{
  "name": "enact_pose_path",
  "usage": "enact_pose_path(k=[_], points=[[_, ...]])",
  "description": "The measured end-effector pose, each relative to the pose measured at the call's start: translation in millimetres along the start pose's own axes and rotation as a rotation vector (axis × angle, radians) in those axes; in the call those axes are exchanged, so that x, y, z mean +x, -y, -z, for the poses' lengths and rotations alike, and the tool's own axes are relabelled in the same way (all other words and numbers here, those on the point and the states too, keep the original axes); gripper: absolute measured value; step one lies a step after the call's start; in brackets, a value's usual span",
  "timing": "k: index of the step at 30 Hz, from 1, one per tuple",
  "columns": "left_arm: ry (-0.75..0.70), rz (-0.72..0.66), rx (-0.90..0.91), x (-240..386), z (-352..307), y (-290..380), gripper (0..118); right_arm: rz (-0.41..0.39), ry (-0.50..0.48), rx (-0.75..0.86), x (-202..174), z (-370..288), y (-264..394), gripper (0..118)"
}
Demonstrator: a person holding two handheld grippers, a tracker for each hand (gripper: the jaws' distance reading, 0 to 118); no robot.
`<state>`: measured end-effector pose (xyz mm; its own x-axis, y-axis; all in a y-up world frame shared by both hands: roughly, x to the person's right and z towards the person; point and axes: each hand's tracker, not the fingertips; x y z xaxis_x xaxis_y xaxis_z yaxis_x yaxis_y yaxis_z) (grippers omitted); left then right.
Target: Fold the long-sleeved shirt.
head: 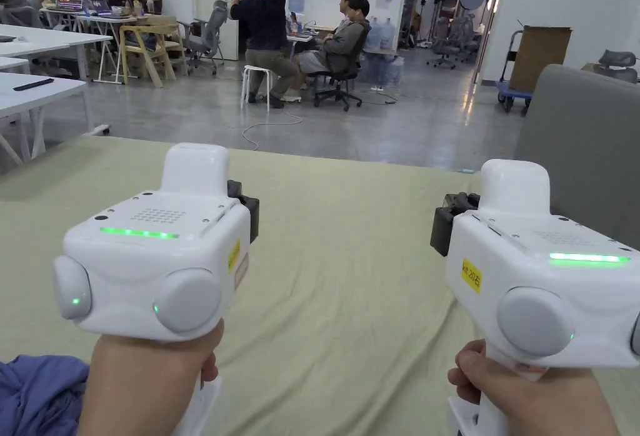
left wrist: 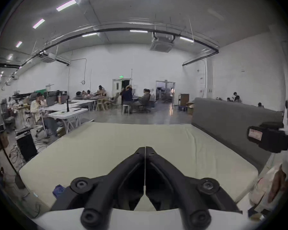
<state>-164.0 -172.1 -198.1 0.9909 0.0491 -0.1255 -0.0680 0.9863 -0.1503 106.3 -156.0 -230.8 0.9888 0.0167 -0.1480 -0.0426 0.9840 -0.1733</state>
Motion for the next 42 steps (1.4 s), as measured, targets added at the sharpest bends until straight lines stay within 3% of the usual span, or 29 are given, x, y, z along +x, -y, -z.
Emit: enact_pose_path(k=[5, 7, 9, 10, 14, 18, 19, 20, 21, 22, 24, 29, 30, 32, 33, 35, 37, 40, 42], points=[[-0.064, 0.031, -0.041, -18.6, 4.2, 4.8, 0, -0.021, 0.013, -0.009, -18.6, 18.0, -1.1, 0], [-0.137, 0.049, -0.046, -46.2, -1.1, 0.8, 0, -0.046, -0.030, -0.035, -46.8, 32.6, -3.1, 0], [-0.228, 0.014, -0.057, -85.8, -9.0, -1.3, 0, -0.087, -0.181, -0.035, -86.8, 34.2, -5.7, 0], [-0.264, -0.019, -0.073, -111.1, -18.2, -2.6, 0, -0.101, -0.302, -0.023, -108.5, 31.6, -4.7, 0], [-0.353, -0.177, -0.222, -207.8, -34.3, 8.8, 0, -0.081, -0.704, -0.009, -163.2, 9.9, 3.1, 0], [-0.460, -0.193, -0.302, -249.0, -34.8, 44.4, 0, -0.114, -0.785, 0.001, -175.5, -0.7, 16.2, 0], [-0.447, -0.231, -0.322, -258.1, -28.6, 58.9, 10, -0.114, -0.809, -0.011, -172.4, 0.4, 18.7, 0], [-0.445, -0.262, -0.333, -264.0, -22.9, 72.3, 35, -0.110, -0.826, -0.021, -168.8, 1.4, 20.8, 0], [-0.443, -0.298, -0.334, -270.0, -15.2, 89.3, 94, -0.106, -0.833, -0.030, -164.0, 4.1, 21.9, 0], [-0.420, -0.333, -0.372, -277.9, -2.9, 107.9, 118, -0.105, -0.834, -0.034, -156.3, 5.2, 23.5, 0], [-0.399, -0.392, -0.451, -288.5, 13.7, 135.8, 116, -0.112, -0.824, -0.038, -143.0, 7.3, 25.1, 0], [-0.473, -0.298, -0.683, -297.7, 90.7, 208.8, 114, -0.140, -0.742, -0.080, -116.6, 19.9, 27.5, 0], [-0.482, -0.285, -0.754, -293.0, 97.6, 224.2, 100, -0.138, -0.730, -0.092, -111.8, 21.6, 29.3, 0], [-0.504, -0.295, -0.874, -297.2, 116.2, 252.2, 48, -0.118, -0.702, -0.114, -103.3, 24.4, 32.2, 0], [-0.508, -0.327, -0.899, -300.2, 122.7, 264.6, 40, -0.105, -0.691, -0.132, -106.0, 28.9, 29.6, 0], [-0.482, -0.388, -0.787, -299.8, 116.9, 261.3, 35, -0.069, -0.676, -0.163, -99.0, 32.7, 29.1, 0], [-0.490, -0.362, -0.774, -291.5, 117.1, 239.4, 29, -0.007, -0.671, -0.177, -88.3, 38.8, 26.4, 0], [-0.300, -0.562, -0.699, -289.9, 132.7, 202.9, 23, 0.073, -0.668, -0.126, -72.7, 38.0, 19.8, 0], [-0.207, -0.568, -0.612, -263.4, 139.3, 160.4, 22, 0.105, -0.672, -0.089, -64.2, 34.7, 14.4, 0]])
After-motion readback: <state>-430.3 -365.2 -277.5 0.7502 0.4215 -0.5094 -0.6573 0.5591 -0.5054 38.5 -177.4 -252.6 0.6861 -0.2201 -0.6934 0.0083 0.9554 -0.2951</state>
